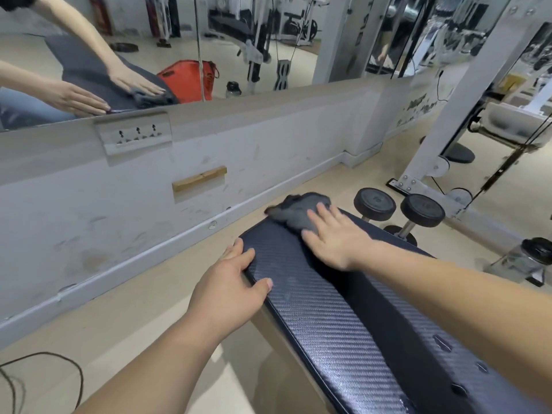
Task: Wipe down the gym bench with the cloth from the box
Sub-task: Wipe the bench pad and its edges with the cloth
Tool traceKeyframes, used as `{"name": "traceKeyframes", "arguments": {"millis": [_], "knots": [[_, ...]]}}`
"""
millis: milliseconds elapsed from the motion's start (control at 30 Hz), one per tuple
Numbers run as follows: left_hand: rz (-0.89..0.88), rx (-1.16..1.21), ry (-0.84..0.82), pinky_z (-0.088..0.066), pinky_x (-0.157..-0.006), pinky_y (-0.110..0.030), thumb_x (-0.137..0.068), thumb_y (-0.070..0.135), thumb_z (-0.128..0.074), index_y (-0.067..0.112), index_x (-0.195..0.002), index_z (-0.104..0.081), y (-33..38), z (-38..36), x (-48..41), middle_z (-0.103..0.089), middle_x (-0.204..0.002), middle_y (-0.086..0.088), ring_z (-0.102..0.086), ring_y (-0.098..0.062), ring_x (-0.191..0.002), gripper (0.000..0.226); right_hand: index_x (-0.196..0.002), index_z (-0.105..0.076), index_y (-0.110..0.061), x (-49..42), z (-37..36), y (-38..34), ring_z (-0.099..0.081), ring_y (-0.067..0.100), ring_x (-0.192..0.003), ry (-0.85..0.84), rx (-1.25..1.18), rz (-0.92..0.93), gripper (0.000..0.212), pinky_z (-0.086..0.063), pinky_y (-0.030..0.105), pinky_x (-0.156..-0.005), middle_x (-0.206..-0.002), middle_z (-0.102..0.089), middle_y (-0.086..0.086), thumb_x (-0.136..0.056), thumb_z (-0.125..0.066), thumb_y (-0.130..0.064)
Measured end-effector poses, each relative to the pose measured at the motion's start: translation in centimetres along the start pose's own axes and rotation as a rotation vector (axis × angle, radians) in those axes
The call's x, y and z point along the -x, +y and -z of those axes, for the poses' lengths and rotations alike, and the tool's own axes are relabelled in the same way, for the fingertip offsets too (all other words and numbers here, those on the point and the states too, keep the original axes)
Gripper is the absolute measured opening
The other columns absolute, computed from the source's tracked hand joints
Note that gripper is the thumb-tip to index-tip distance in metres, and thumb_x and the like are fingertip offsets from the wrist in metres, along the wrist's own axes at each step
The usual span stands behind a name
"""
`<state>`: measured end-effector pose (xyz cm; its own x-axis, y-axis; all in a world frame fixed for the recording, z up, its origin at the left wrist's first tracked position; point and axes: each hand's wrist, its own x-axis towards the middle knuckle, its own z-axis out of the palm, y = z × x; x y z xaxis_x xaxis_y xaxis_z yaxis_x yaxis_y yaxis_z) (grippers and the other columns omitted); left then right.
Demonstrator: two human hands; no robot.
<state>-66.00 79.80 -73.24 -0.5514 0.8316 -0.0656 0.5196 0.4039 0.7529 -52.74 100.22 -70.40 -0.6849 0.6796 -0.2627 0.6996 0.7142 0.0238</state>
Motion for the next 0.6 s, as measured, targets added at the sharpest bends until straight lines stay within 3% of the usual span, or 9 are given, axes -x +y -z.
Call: {"name": "traceKeyframes", "arguments": {"millis": [67, 133, 333, 433, 500, 600], "knots": [[-0.005, -0.003, -0.001, -0.02, -0.121, -0.02, -0.087, 0.038, -0.071, 0.027, -0.151, -0.046, 0.0, 0.0, 0.1, -0.018, -0.167, 0.017, -0.018, 0.004, -0.151, 0.07, -0.166, -0.006, -0.018, -2.6, 0.0, -0.7, 0.006, 0.036, -0.161, 0.031, -0.036, -0.148, 0.072, -0.003, 0.049, -0.129, -0.175, 0.003, 0.012, -0.105, -0.017, -0.055], [-0.007, 0.016, 0.021, -0.02, -0.118, -0.017, -0.09, 0.031, -0.067, 0.028, -0.149, -0.048, 0.0, 0.1, 0.2, -0.021, -0.165, 0.019, -0.02, 0.005, -0.15, 0.062, -0.166, -0.006, -0.019, -3.2, -0.6, -2.1, 0.006, 0.04, -0.16, 0.061, -0.02, -0.177, 0.073, -0.003, 0.053, -0.128, -0.175, 0.001, 0.013, -0.104, -0.017, -0.055], [0.053, 0.058, 0.168, -0.024, -0.105, -0.01, -0.088, 0.016, -0.064, 0.02, -0.139, -0.061, -0.4, 0.6, -0.2, -0.045, -0.156, 0.015, -0.042, -0.004, -0.143, 0.051, -0.166, 0.0, -0.015, 6.2, -1.4, -4.4, 0.008, 0.038, -0.16, 0.024, 0.087, 0.137, 0.078, 0.0, 0.048, -0.13, -0.174, 0.004, 0.017, -0.099, -0.003, -0.055], [0.023, 0.066, 0.178, -0.021, -0.089, 0.009, -0.086, 0.008, -0.064, 0.018, -0.132, -0.066, -0.2, 0.7, 0.0, -0.054, -0.125, 0.034, -0.052, 0.002, -0.124, 0.048, -0.166, 0.003, -0.019, 8.9, -1.3, -3.4, 0.014, 0.033, -0.16, -0.052, 0.111, 0.239, 0.083, 0.007, 0.042, -0.129, -0.174, 0.01, 0.013, -0.098, -0.001, -0.066], [0.011, 0.068, 0.171, -0.023, -0.075, 0.01, -0.086, 0.005, -0.063, 0.018, -0.129, -0.067, 0.0, 0.7, 0.1, -0.053, -0.114, 0.038, -0.053, 0.003, -0.111, 0.045, -0.166, -0.001, -0.021, 5.9, -0.5, -1.8, 0.009, 0.029, -0.161, -0.026, 0.116, 0.217, 0.093, 0.005, 0.038, -0.129, -0.175, 0.006, 0.009, -0.088, 0.005, -0.071], [0.02, 0.063, 0.154, -0.021, -0.076, 0.01, -0.088, 0.008, -0.06, 0.019, -0.134, -0.063, 0.1, 0.6, 0.1, -0.051, -0.123, 0.031, -0.05, 0.0, -0.124, 0.048, -0.166, -0.008, -0.021, -1.2, 0.4, 0.2, 0.003, 0.031, -0.162, 0.012, 0.004, -0.008, 0.074, -0.002, 0.042, -0.13, -0.176, -0.001, 0.01, -0.105, -0.016, -0.06]]}}
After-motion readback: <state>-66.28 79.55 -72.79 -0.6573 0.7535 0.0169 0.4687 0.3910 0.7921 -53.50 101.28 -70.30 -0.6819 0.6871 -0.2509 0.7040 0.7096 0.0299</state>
